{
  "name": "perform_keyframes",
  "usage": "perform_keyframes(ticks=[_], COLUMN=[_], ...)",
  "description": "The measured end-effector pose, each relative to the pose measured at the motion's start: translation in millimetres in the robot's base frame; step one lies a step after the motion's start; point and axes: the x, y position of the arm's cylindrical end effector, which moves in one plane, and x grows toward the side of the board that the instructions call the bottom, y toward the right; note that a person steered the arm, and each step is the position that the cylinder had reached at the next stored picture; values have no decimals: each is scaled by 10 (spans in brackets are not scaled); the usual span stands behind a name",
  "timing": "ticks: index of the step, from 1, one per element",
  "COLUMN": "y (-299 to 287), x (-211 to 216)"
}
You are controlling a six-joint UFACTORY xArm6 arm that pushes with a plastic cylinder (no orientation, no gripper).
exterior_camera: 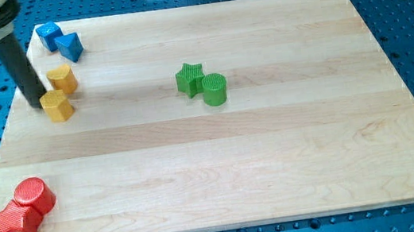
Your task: Slightly push the cube to the right
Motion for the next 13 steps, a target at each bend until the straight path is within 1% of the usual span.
perform_keyframes(ticks=[1, 2, 3, 4, 5, 6, 7, 8, 11, 13], y=[140, 71, 381, 1076, 1729, 2063, 2142, 1977, 1363, 624], x=[272, 506, 824, 616, 31, -806, -1516, -1982, -2028, -2029])
